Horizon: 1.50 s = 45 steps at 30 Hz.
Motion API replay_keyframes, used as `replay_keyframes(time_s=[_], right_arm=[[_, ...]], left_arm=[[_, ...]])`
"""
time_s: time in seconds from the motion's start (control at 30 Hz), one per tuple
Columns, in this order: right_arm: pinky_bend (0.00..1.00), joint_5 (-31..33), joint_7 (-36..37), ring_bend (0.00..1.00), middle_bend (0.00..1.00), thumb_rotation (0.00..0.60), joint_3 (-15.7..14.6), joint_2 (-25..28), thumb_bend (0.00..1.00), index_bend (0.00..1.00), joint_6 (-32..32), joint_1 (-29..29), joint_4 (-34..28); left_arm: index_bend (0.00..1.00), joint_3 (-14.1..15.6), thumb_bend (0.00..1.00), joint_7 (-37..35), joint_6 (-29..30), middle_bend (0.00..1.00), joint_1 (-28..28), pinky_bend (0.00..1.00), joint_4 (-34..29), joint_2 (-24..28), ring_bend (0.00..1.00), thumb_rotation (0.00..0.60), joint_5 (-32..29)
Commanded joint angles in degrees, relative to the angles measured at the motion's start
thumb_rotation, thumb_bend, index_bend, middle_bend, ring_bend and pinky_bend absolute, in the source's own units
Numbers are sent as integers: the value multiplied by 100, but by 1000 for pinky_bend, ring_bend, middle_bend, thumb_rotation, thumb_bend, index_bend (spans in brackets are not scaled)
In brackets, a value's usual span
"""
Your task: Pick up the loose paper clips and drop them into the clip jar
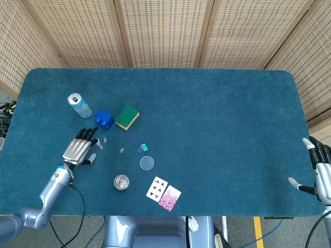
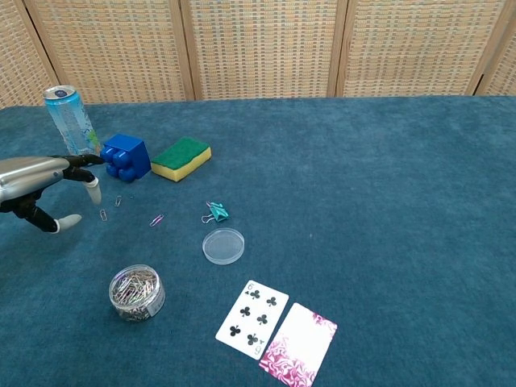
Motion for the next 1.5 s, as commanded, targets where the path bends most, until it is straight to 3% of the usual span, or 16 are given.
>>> replay_keyframes(time_s=[0.03, 0.8, 1.5], right_arm=[[0, 11, -8, 0, 0, 600, 1, -4, 0, 0, -10, 5, 3], [0, 78, -71, 0, 0, 600, 5, -34, 0, 0, -86, 46, 19], [0, 89, -46, 0, 0, 600, 7, -27, 0, 0, -83, 44, 18]], left_arm=[[397, -76, 442, -158, -171, 0, -119, 0, 336, -229, 0, 600, -53], [432, -224, 454, -344, -500, 0, -386, 0, 1307, -771, 0, 600, -153], [461, -129, 457, -479, -402, 0, -246, 0, 1378, -838, 0, 600, -79]])
